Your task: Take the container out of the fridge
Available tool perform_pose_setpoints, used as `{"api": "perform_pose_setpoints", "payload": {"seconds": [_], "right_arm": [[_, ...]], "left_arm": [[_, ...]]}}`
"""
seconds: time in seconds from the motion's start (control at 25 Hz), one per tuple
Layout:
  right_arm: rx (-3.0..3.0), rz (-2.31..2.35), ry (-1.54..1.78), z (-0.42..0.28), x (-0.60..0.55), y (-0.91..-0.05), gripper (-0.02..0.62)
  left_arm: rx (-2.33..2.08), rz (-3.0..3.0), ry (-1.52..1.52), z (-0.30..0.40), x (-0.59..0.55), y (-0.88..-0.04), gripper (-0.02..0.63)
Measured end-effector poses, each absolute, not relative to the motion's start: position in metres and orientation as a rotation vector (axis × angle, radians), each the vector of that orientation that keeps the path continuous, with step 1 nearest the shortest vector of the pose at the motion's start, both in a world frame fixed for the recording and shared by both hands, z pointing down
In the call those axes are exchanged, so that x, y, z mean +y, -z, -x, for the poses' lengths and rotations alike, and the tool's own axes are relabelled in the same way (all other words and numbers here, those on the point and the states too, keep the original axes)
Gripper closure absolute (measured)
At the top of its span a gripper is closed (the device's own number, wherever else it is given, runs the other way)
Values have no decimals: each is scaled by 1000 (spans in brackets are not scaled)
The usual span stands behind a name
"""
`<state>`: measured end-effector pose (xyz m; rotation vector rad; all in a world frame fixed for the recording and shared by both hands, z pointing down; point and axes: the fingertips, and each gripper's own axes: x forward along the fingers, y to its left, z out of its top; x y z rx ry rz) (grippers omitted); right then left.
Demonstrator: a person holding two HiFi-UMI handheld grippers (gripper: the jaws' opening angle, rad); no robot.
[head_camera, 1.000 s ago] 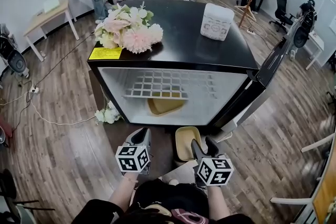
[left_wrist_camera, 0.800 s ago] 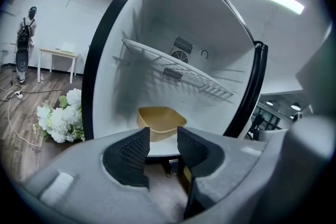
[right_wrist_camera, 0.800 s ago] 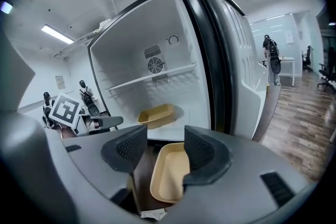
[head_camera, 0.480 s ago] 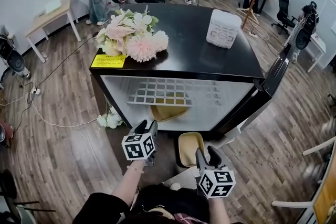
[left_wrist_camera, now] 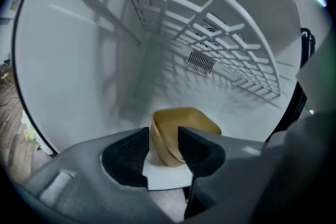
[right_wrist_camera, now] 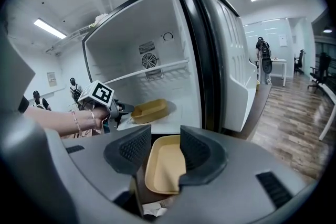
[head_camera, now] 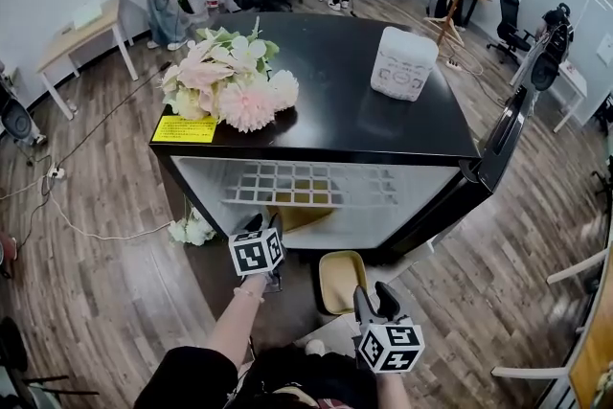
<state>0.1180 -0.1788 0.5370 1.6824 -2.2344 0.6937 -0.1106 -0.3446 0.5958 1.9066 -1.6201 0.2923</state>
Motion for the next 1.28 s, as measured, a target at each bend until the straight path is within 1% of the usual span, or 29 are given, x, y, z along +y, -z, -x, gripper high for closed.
{"api": "perform_pose_setpoints", "payload": {"seconds": [0.48, 0.92, 1.0, 1.08, 1.28], "right_arm": [[-2145, -1764, -736, -146, -174, -545, 425], [-2138, -1732, -749, -143, -171, -553, 436], [-2143, -1724, -748, -142, -170, -554, 439], [-2156, -1696, -734, -140, -170, -553, 443], [-2180, -1647, -731, -132, -169, -552, 457]], "left_arm": [[-1573, -1773, -426, 105, -366, -634, 443], [-1616, -1704, -472, 107, -372, -643, 446], [-1621, -1704, -471, 106, -372, -643, 457], [-1622, -1708, -472, 103, -371, -642, 491], [-1634, -1695, -481, 103, -369, -642, 508]]}}
